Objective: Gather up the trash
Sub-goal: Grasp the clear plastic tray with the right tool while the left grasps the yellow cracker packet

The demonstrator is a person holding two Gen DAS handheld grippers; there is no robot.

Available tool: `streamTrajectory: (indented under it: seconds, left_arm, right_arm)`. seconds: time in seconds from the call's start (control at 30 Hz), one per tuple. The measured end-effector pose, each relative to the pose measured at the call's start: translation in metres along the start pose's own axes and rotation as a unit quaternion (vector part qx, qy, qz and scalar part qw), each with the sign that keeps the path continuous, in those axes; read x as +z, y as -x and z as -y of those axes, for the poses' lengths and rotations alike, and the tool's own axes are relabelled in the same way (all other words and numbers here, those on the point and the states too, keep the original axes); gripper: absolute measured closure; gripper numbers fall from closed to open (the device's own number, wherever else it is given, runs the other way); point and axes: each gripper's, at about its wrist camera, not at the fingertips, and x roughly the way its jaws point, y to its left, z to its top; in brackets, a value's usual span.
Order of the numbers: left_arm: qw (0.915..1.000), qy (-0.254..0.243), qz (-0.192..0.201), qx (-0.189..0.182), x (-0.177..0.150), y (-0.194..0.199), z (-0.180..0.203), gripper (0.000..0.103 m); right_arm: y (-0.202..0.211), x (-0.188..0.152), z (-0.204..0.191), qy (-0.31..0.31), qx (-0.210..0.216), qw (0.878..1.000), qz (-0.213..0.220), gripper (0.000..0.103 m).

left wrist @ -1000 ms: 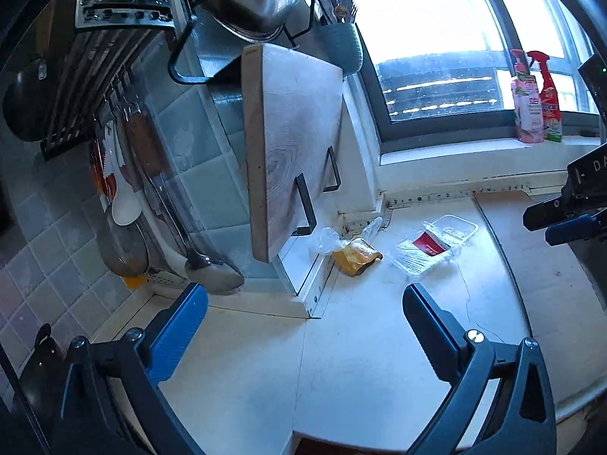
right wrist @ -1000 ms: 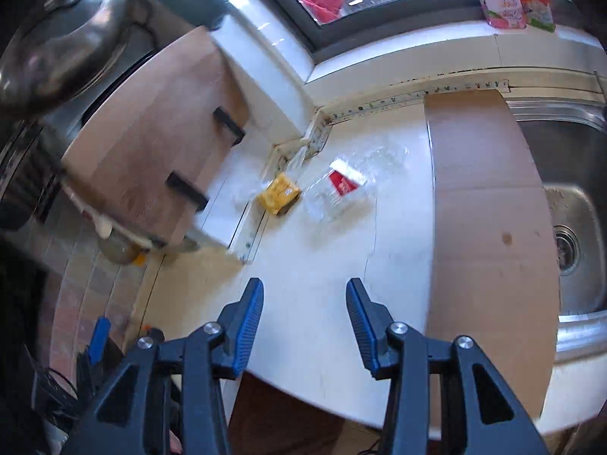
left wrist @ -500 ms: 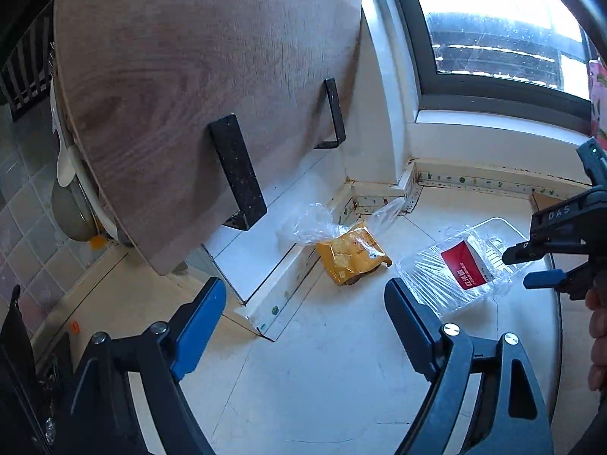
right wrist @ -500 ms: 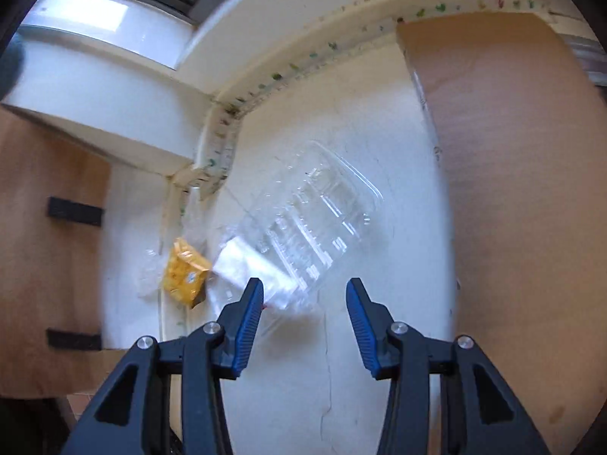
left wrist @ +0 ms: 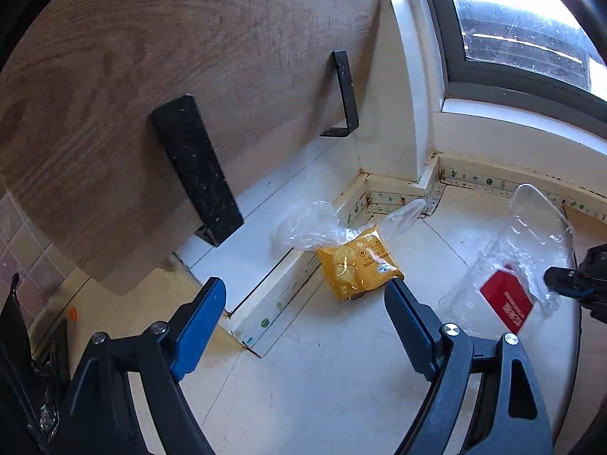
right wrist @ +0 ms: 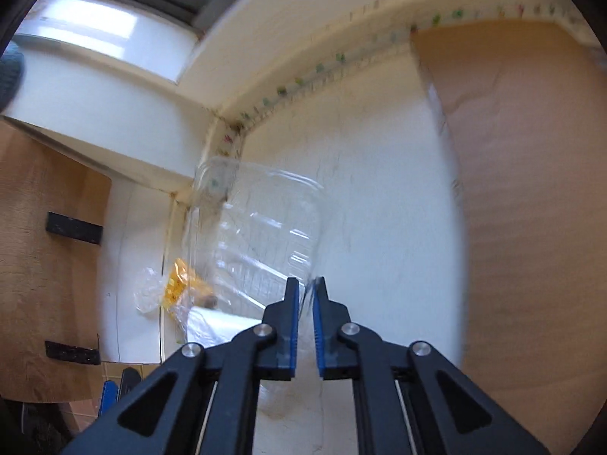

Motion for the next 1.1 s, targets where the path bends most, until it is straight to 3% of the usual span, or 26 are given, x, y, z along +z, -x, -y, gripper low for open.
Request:
streamTrajectory:
  seconds: [0.1,0.17,0.33,0.47,0.73,0.83,0.93,1.0,1.1]
  left_arm:
    - [1.0,-0.005,-0.005,0.0,0.007,-0.01,0.015,0.005]
    - [0.9999,-0.008,-0.006,0.001,0.012,-0.018,0.027,0.003]
    - [0.9991,-0.021,-0.036,0.008,0.023,-0.054,0.06,0.003]
    - [0.9971,-0.018,-0.07,0.023,0.03,-0.089,0.072,0.003]
    - [0.9895,0.01,-0.136,0.048,0.027,-0.148,0.07,0.003]
    - [0.9885,0.026,-0.141,0.046,0.024,-0.158,0.065,0.003]
    - [0.9888,0.032,-0.14,0.039,0.022,-0.16,0.062,0.014]
    - [0.9895,0.032,-0.139,0.026,0.022,-0.159,0.063,0.034]
    - [0.9887,0.033,-0.146,0.013,0.02,-0.157,0.062,0.038]
  right_arm:
    - [0.026,0.0,0.011,0.001,-0.005,0.999,0.033,0.098]
    - [0.037,0.0,0.023,-0.012,-0.005,0.999,0.041,0.098]
    - [0.054,-0.001,0.063,-0.072,0.04,0.996,0.046,0.098]
    - [0.059,-0.002,0.077,-0.087,0.049,0.994,0.047,0.098]
    - [0.058,-0.004,0.082,-0.095,0.063,0.993,0.035,0.098]
    - [0.055,-0.004,0.085,-0.098,0.064,0.993,0.032,0.098]
    - [0.051,-0.005,0.086,-0.101,0.063,0.992,0.029,0.098]
    - [0.05,-0.006,0.088,-0.103,0.062,0.992,0.028,0.098]
    - [0.048,-0.008,0.089,-0.107,0.061,0.992,0.025,0.098]
